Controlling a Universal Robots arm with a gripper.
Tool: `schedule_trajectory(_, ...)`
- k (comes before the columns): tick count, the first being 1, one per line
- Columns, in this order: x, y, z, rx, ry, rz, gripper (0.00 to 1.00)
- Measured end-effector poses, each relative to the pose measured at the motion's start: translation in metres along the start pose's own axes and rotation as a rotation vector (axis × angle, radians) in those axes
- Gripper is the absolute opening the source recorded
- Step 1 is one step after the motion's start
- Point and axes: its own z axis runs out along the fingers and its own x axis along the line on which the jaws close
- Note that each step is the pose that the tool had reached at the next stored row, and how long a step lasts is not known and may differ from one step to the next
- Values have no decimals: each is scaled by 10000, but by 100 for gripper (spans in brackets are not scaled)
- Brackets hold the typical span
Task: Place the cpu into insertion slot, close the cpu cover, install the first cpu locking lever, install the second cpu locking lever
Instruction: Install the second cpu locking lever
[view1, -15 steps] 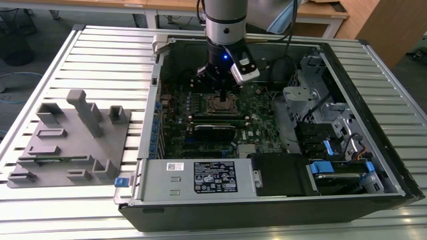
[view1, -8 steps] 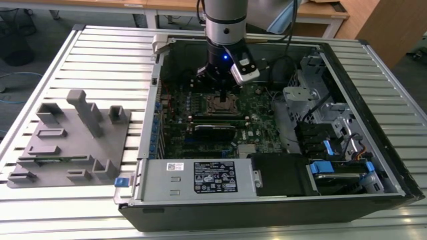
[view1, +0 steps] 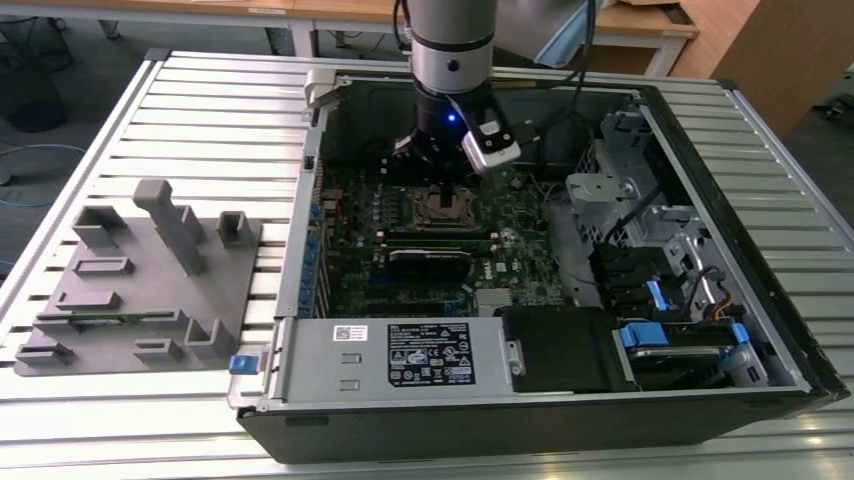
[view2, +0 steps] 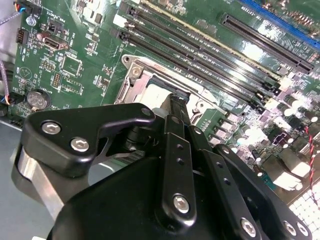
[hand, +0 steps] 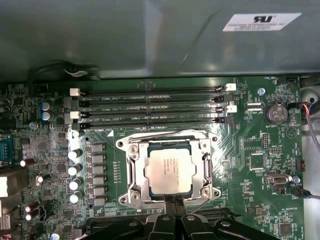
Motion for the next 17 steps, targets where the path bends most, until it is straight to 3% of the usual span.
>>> schedule_trajectory(17, 26, -58, -2, -9, -4, 1, 11)
